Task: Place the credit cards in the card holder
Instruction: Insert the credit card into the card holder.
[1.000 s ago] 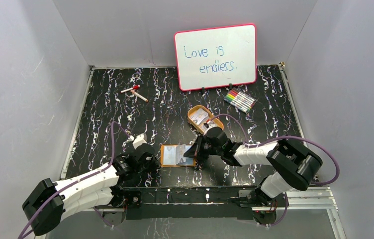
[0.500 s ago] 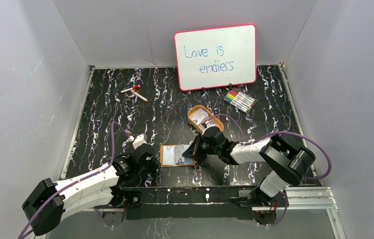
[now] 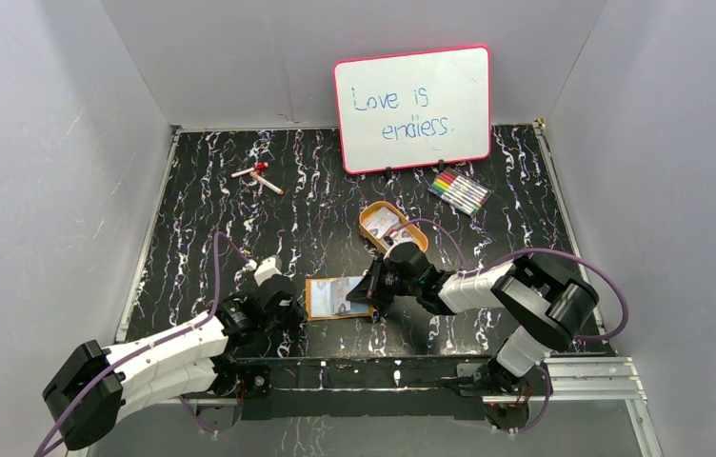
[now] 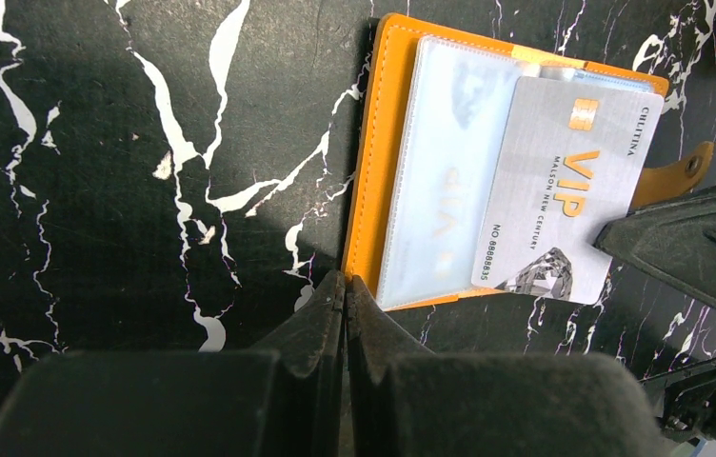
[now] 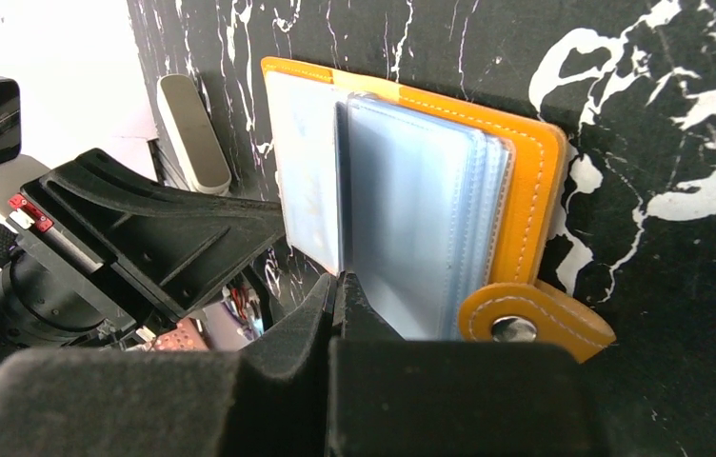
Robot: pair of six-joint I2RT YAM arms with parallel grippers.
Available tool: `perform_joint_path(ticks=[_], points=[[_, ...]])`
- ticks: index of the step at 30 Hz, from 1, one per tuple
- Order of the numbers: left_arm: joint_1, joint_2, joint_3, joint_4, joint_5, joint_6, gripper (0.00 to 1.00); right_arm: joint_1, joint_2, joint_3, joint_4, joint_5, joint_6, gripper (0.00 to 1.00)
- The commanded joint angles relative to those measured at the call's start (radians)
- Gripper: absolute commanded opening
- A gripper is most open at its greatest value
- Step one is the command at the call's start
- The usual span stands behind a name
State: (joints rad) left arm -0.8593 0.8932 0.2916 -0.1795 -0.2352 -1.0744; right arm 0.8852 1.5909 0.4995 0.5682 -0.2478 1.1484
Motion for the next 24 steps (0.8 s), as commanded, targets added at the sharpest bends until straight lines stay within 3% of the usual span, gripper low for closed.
perform_joint_path(ticks=[1, 15, 24], points=[[0.001, -0.003, -0.001, 0.002, -0.009, 0.008, 0.0, 0.011, 0.013, 0.028, 0.049, -0.045, -0.004, 0.0], [0.002, -0.002, 0.004, -0.005, -0.017, 0.011, 0.0, 0.016, 0.039, 0.026, 0.004, -0.062, -0.006, 0.0], [0.002, -0.013, 0.008, -0.027, -0.029, 0.011, 0.0, 0.017, -0.012, 0.033, -0.188, 0.042, -0.047, 0.0]])
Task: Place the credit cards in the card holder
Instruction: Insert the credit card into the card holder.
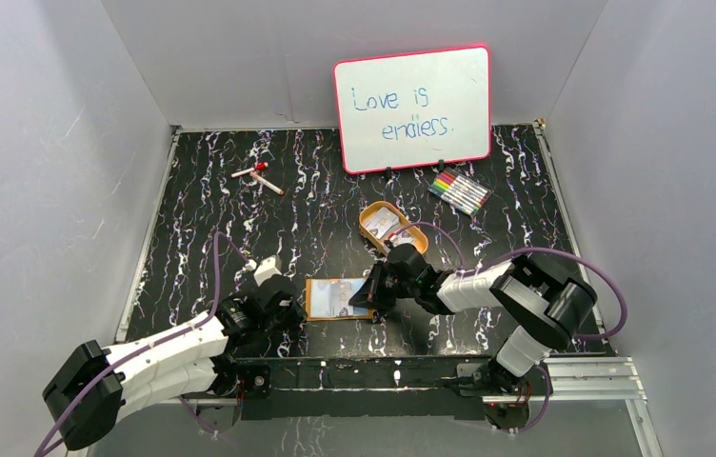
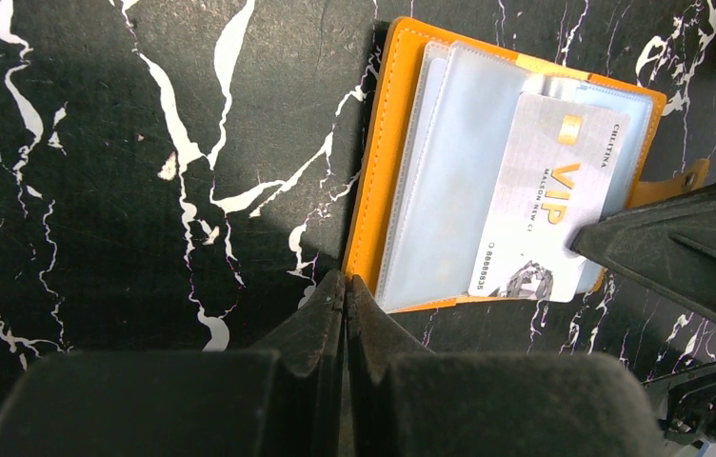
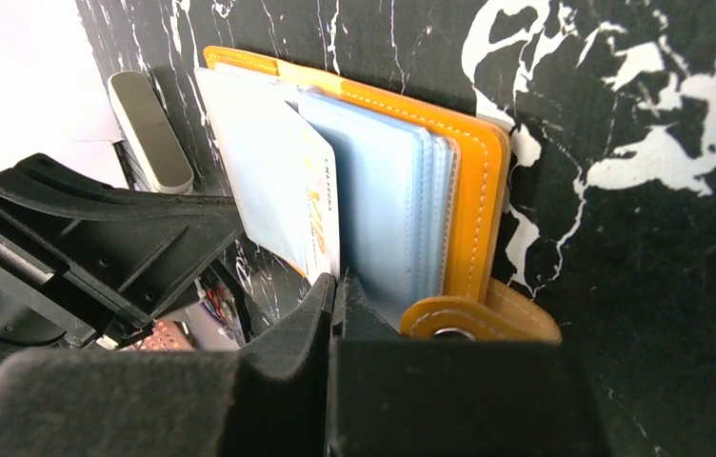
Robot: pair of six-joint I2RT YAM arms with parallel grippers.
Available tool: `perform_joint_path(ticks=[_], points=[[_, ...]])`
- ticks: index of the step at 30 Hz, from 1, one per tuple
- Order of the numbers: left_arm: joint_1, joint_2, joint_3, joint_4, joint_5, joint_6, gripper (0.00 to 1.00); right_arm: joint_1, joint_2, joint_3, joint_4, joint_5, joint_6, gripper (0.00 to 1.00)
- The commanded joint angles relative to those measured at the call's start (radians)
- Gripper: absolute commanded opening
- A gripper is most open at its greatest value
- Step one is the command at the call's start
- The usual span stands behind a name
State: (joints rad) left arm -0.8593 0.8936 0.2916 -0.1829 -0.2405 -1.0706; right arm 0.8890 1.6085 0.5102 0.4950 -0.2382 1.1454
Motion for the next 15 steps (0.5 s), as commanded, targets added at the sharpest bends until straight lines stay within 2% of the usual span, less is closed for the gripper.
perform_joint_path(ticks=[1, 15], points=[[0.001, -0.016, 0.008, -0.023, -0.025, 0.008, 0.0, 0.012, -0.028, 0.023, -0.117, 0.033, -0.047, 0.0], [0.002, -0.013, 0.003, -0.016, -0.014, 0.004, 0.0, 0.023, 0.021, 0.066, -0.039, 0.006, -0.044, 0.0]])
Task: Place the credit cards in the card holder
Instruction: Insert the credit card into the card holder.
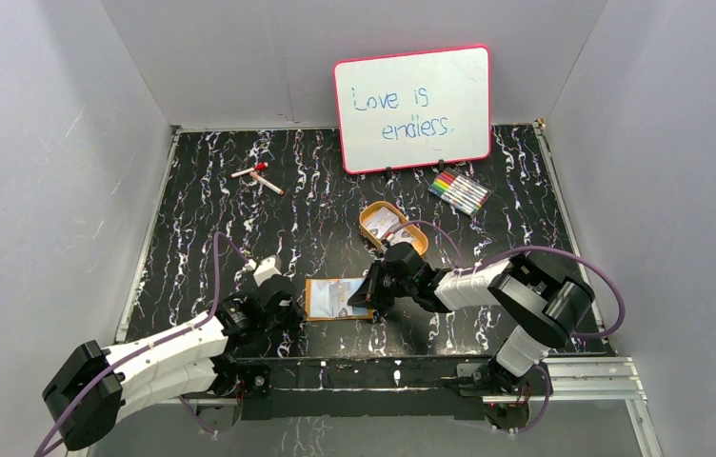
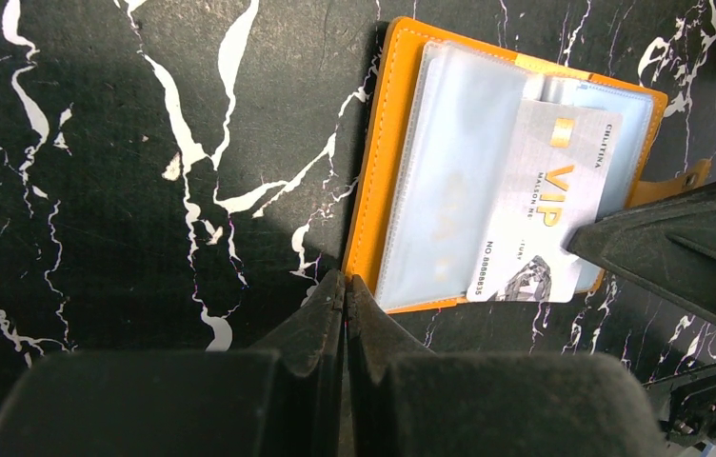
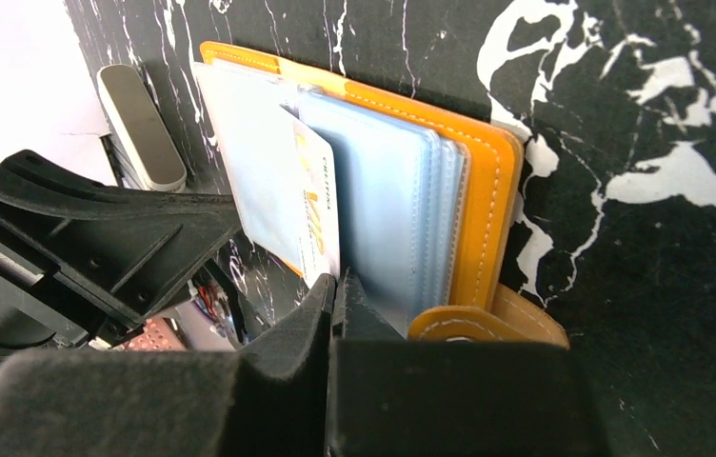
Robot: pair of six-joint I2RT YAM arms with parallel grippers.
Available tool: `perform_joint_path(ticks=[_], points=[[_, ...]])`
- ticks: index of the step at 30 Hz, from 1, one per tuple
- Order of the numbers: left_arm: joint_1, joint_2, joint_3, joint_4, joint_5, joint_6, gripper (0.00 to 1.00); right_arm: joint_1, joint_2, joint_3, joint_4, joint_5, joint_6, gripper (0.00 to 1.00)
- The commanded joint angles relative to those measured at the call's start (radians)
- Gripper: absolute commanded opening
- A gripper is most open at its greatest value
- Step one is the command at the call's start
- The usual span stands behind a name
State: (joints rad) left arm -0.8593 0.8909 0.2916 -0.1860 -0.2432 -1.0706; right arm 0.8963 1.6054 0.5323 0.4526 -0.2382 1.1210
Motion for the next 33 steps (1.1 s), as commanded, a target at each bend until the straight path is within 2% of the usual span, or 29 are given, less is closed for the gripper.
perform_joint_path(ticks=[1, 18, 33], points=[[0.002, -0.011, 0.003, -0.013, -0.011, 0.004, 0.0, 0.016, 0.025, 0.048, 0.006, 0.009, -0.017, 0.0], [0.002, -0.009, -0.002, -0.005, -0.002, 0.007, 0.0, 0.018, 0.014, 0.016, 0.104, 0.062, 0.074, 0.0], [0.002, -0.017, -0.008, -0.003, -0.003, 0.008, 0.0, 0.018, 0.002, -0.003, 0.094, 0.081, 0.085, 0.0]])
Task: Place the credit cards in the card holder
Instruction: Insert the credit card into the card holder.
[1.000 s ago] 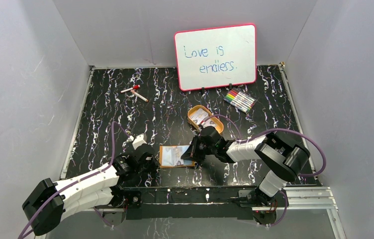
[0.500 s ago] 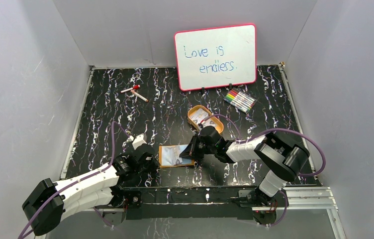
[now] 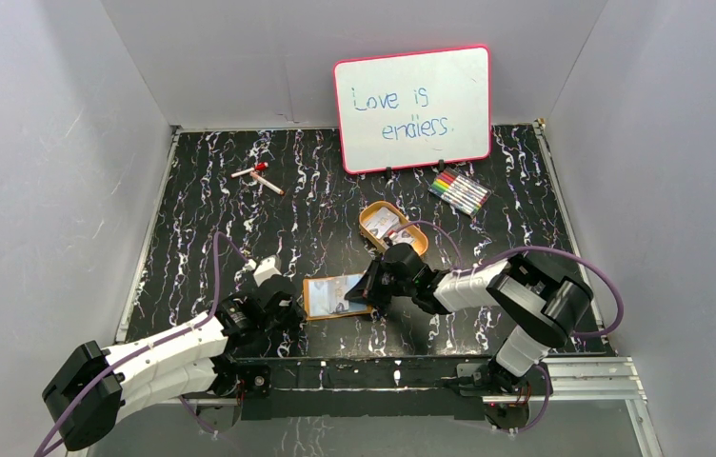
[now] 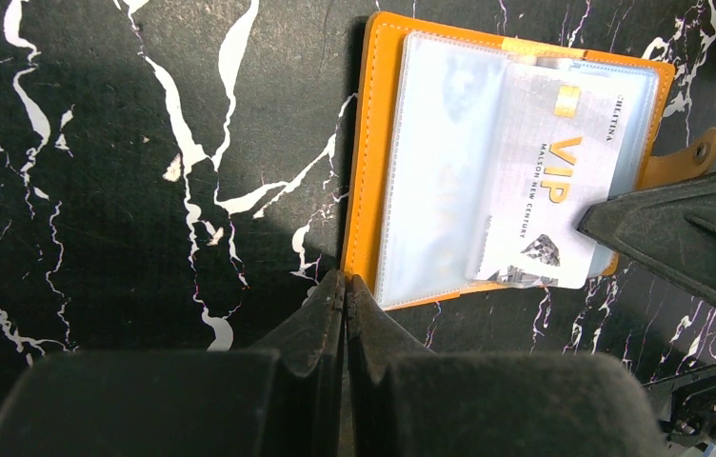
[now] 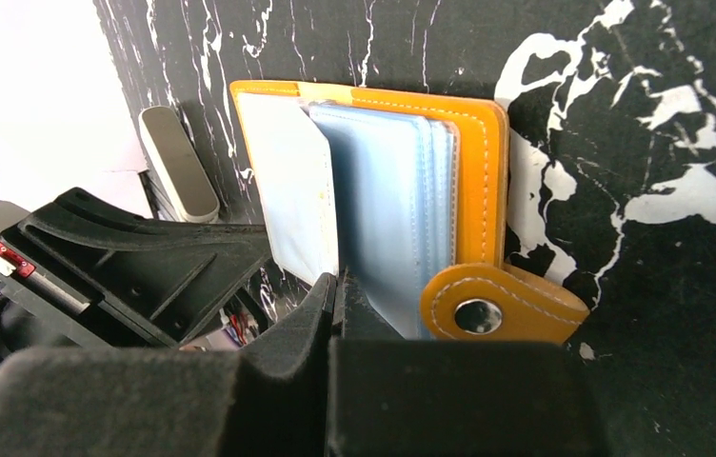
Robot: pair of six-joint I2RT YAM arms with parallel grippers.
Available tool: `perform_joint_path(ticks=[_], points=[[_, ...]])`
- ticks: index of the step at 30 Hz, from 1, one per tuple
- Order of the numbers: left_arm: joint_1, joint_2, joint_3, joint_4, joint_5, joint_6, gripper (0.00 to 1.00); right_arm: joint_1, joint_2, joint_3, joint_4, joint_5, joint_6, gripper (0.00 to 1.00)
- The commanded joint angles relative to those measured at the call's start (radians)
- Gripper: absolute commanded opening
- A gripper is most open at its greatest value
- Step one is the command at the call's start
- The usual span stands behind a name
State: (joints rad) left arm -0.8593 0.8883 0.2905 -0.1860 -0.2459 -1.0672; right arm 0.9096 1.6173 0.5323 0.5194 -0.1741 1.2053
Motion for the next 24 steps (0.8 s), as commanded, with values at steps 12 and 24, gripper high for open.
perform_joint_path(ticks=[12, 24], points=[[0.001, -0.006, -0.005, 0.003, 0.0, 0.007, 0.0, 0.026, 0.112, 0.072, 0.108, -0.126, -0.04, 0.0], [0.001, 0.004, -0.002, 0.011, 0.002, 0.012, 0.0, 0.038, 0.142, 0.171, -0.031, -0.141, -0.138, 0.06]])
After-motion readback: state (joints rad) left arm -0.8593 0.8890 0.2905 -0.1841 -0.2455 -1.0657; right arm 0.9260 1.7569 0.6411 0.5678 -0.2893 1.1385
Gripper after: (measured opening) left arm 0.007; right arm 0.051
